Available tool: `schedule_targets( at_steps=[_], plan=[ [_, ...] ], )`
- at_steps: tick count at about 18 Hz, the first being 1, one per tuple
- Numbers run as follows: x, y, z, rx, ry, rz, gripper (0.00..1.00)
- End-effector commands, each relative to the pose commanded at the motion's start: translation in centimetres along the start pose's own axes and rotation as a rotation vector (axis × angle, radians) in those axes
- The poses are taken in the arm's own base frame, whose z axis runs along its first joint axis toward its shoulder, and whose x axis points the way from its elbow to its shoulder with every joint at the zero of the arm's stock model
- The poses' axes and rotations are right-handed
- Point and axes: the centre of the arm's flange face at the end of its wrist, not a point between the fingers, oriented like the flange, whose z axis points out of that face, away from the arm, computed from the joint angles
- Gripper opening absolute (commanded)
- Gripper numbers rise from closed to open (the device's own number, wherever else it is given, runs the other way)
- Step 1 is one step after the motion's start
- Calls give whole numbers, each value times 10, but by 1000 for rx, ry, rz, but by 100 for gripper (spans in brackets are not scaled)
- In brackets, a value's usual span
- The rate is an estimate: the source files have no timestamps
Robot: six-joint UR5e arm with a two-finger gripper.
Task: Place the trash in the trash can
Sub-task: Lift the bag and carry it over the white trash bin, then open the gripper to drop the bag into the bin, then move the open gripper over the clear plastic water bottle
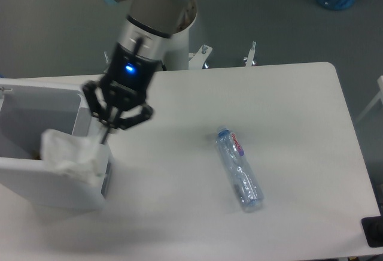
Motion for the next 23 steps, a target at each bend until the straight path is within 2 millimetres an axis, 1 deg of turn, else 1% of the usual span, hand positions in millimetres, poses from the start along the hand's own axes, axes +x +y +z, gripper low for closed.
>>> schedule_targets(
  at_steps=[2, 4, 5, 6, 7, 9, 13, 15, 17, 19, 20, 21, 22, 23],
  plan=[
    [17, 15, 4, -15, 17, 19, 0],
    [28, 21, 0, -14, 21, 27, 15],
    [34, 23, 1, -17, 25, 33, 41],
    [38, 23, 0, -15, 25, 43, 79],
    [39, 23, -1, -14, 25, 46, 97],
    [38, 20, -1, -11, 21, 53, 100],
    [36, 15, -2, -8, 13, 59, 100],
    [25, 12, -4, -7, -8, 49, 100],
    [-7, 9, -7, -20, -76, 17, 100],
    [-61, 4, 4, -46, -132, -40, 100],
    [-83, -1, 5, -51, -156, -62, 100],
    [-105, -1, 7, -62, -177, -83, 100],
    [-127, 2, 5, -64, -202, -105, 100],
    [-137, 1, 4, -63, -209, -114, 100]
  ],
)
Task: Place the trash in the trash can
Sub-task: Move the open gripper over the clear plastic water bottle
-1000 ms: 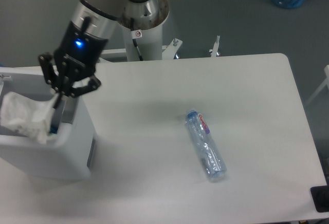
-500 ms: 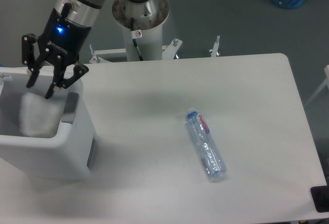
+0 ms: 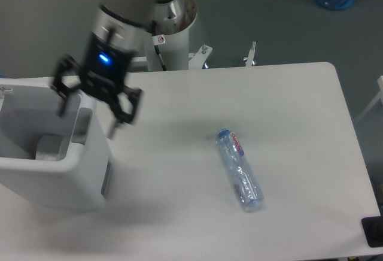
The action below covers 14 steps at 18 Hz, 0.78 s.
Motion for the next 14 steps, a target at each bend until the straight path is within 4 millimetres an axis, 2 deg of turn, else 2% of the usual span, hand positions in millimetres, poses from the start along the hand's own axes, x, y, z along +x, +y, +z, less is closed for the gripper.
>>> schedule_targets(
  at_steps=[1, 2, 4, 6, 9, 14],
  plan=[
    [-29, -1, 8, -8, -13, -33, 100],
    [-88, 18, 10, -23, -45, -117, 100],
    [-124, 32, 17, -43, -59, -141, 100],
    [-165, 57, 33, -112, -117, -174, 100],
    [-189, 77, 41, -216, -231, -167, 100],
    [-211, 90, 76, -283, -256, -173, 100]
  ],
)
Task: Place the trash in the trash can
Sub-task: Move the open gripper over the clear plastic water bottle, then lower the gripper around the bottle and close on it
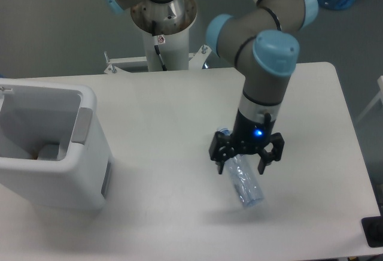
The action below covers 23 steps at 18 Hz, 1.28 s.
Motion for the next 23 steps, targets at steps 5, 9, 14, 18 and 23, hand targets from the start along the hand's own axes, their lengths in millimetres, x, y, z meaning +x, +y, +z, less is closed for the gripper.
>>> schedule_targets(
  at_steps=[5, 9, 14, 18, 23],
  plan=[
    [-10, -3, 43, -93, -70, 28, 100],
    [-1, -13, 70, -161, -145, 58, 100],
    [4, -16, 90, -209, -195, 76, 100],
    [9, -19, 111, -247, -243, 65, 100],
    [21, -25, 130, -282, -317, 53, 100]
  ],
)
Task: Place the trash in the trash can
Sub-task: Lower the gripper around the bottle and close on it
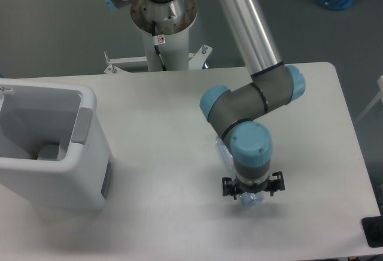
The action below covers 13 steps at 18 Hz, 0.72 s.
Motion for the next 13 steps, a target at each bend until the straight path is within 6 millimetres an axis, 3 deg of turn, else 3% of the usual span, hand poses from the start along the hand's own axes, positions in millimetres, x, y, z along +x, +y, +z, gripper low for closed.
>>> schedule_targets(
  at_steps=[4, 6, 7, 13],
  plan=[
    [2, -1, 2, -5, -3, 2, 99],
    [2, -2, 2, -2, 1, 2, 75],
    [3, -3, 2, -2, 5, 2, 71],
    [2, -6, 4, -1, -1, -24, 60]
  ],
)
